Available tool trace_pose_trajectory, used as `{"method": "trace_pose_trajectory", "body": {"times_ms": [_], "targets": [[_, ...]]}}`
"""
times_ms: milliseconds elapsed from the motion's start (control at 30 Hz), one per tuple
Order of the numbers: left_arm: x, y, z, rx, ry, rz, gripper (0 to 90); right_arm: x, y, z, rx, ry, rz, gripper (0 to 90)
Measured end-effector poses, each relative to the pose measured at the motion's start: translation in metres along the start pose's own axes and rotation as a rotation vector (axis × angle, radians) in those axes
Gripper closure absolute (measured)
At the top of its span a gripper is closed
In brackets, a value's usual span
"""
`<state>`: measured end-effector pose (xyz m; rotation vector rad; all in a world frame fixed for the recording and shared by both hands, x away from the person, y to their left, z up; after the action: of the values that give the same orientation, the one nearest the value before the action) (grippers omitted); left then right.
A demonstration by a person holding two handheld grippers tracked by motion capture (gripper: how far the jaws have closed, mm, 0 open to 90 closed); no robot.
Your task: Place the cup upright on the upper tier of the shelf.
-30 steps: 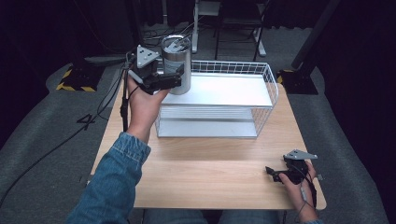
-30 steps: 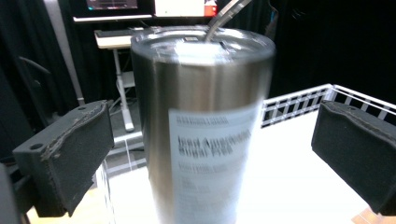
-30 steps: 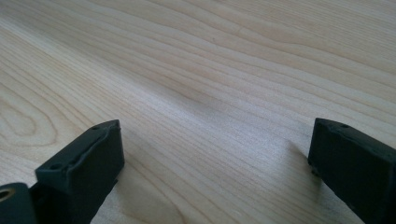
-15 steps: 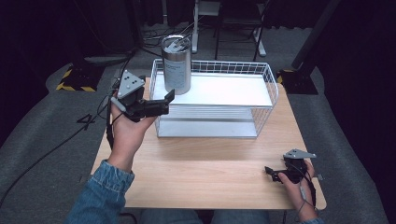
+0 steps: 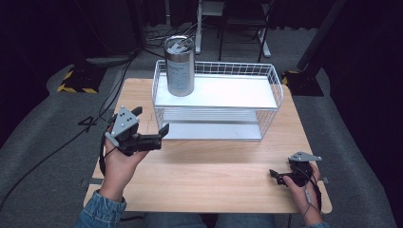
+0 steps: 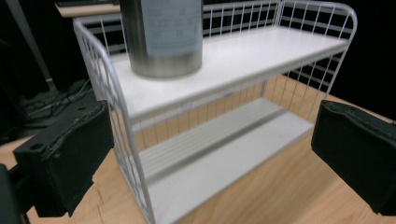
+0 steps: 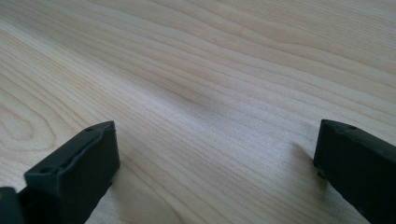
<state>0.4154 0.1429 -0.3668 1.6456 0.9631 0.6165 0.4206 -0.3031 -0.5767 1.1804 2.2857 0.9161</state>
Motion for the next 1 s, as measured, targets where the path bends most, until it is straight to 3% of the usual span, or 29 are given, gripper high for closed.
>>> {"method": "trace_pose_trajectory", "body": {"times_ms": [100,233,267,300,400,467,500,633,733,767,1000], "targets": [[0.003,-0.026,0.000,0.022,-0.007,-0.019,0.0,0.000,0.000,0.000,0.000,0.000,0.000,0.7],[0.009,-0.062,0.001,0.051,-0.043,-0.073,0.0,0.000,0.000,0.000,0.000,0.000,0.000,0.7],[0.012,-0.075,0.001,0.059,-0.037,-0.083,0.0,0.000,0.000,0.000,0.000,0.000,-0.001,0.7],[0.012,-0.075,0.001,0.059,-0.037,-0.083,0.0,0.000,0.000,0.000,0.000,0.000,-0.001,0.7],[0.019,-0.098,0.004,0.092,0.023,-0.050,0.0,0.000,0.000,0.000,0.000,0.000,-0.001,0.7],[0.024,-0.124,0.008,0.189,0.060,0.012,0.0,0.000,0.000,0.000,0.000,0.000,-0.001,0.7],[0.024,-0.124,0.008,0.189,0.060,0.012,0.0,0.000,0.000,0.000,0.000,0.000,-0.001,0.7],[0.031,-0.149,0.012,0.241,0.056,-0.035,0.0,0.000,0.000,0.000,0.000,0.000,0.000,0.7],[0.037,-0.174,0.016,0.327,0.054,-0.055,0.0,0.000,0.000,0.000,0.000,0.000,-0.001,0.7],[0.037,-0.174,0.016,0.327,0.054,-0.055,0.0,0.000,0.000,0.000,0.000,0.000,-0.001,0.7],[0.040,-0.204,0.022,0.485,0.068,-0.039,0.0,0.000,0.000,0.000,-0.001,0.000,-0.001,0.7]]}}
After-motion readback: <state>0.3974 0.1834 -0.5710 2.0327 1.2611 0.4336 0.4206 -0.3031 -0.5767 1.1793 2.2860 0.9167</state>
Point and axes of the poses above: each handheld gripper's, and its own axes: z roughly forward along the jaws, y roughly out of its top, x roughly to its left, the point moved 10 cm from there along z, roughly forward along the jaws, and after that the axes turned 4 degrees about -z, right-handed, at the moved point
